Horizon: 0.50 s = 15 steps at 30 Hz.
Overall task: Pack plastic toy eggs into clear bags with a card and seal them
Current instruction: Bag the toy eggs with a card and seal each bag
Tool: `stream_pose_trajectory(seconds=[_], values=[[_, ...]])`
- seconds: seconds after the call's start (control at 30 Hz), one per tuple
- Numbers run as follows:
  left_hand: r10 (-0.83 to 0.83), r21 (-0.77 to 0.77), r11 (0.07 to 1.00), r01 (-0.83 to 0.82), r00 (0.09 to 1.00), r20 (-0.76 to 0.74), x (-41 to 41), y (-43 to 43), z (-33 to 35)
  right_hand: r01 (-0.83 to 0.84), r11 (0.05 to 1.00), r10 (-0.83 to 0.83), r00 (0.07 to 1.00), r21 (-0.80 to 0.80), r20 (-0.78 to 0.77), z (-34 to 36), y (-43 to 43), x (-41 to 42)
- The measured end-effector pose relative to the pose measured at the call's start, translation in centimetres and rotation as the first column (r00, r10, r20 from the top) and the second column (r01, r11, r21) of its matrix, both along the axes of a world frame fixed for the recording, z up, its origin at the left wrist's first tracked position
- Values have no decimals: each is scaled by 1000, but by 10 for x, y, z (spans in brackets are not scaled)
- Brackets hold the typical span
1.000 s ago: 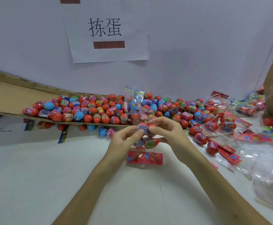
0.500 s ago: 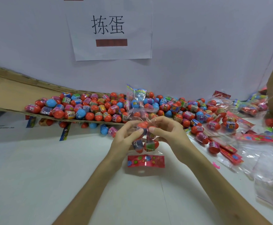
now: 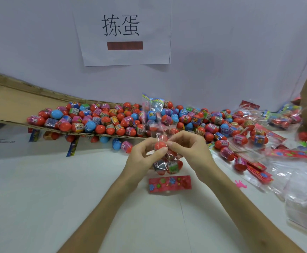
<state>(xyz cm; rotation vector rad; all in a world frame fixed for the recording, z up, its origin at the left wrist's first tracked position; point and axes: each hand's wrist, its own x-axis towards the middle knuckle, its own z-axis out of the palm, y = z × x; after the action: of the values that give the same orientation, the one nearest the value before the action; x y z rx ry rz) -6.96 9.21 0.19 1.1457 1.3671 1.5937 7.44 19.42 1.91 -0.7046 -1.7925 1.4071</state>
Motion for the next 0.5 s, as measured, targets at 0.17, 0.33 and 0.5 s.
stream_pose_trajectory(seconds=[0.17,0.33,0.5], values=[[90,30,995,-91,996,5,-3,3,-3,-53,998,54,998,-43,22,1,-3,-3],[200,20,979,-203,976,83,-10,6,-6,-140,983,152,983,-118,100,0,-3,-5],[154,-27,988,-152,950,271,-12,4,-1,-83,994,94,984,-77,151,-7,-4,-6]])
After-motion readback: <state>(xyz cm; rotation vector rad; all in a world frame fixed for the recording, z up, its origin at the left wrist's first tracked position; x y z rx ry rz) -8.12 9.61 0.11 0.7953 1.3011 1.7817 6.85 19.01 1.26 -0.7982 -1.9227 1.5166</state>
